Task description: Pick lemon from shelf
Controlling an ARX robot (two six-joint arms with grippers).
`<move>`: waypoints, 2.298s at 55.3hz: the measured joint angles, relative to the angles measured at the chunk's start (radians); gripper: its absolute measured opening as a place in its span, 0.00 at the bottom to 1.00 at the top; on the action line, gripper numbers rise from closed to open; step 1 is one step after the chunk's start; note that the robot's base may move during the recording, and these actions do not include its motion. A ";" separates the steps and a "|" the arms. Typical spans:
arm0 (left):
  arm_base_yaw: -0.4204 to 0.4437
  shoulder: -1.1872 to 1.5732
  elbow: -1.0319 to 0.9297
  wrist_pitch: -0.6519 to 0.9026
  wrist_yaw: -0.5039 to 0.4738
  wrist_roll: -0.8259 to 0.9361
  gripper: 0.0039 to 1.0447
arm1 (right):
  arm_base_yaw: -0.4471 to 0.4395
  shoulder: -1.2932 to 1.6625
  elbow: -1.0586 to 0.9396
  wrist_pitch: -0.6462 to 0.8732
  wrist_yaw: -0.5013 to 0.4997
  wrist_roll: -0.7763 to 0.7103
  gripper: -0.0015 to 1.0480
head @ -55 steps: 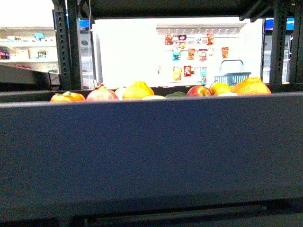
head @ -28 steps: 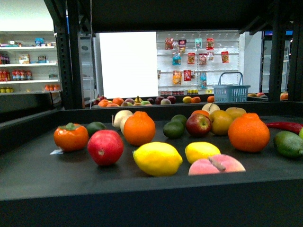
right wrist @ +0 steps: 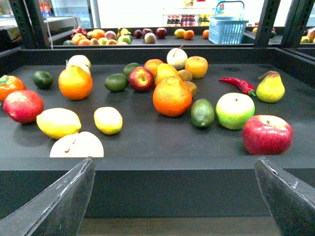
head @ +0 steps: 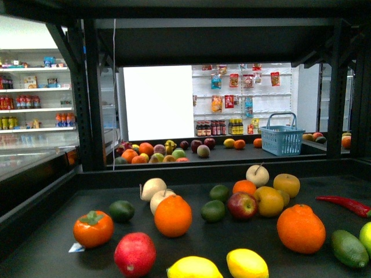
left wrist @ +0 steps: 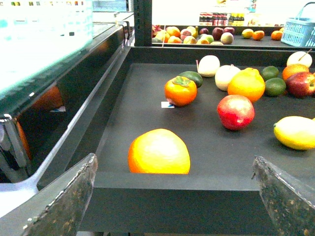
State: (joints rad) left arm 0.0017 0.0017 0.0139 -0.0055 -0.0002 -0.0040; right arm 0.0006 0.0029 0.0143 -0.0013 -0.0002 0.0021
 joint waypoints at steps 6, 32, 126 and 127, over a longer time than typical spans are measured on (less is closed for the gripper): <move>0.000 0.000 0.000 0.000 0.000 0.000 0.92 | 0.000 0.000 0.000 0.000 0.000 0.000 0.93; 0.000 0.000 0.000 0.000 0.000 0.000 0.92 | 0.000 0.000 0.000 0.000 0.000 0.001 0.93; 0.586 1.526 0.916 0.417 0.495 -1.085 0.92 | 0.000 0.000 0.000 0.000 0.000 0.000 0.93; 0.582 1.539 0.929 0.417 0.494 -1.089 0.92 | 0.000 0.000 0.000 0.000 0.000 0.000 0.93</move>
State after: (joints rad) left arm 0.5838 1.5410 0.9432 0.4118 0.4934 -1.0927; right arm 0.0006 0.0029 0.0143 -0.0017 -0.0002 0.0021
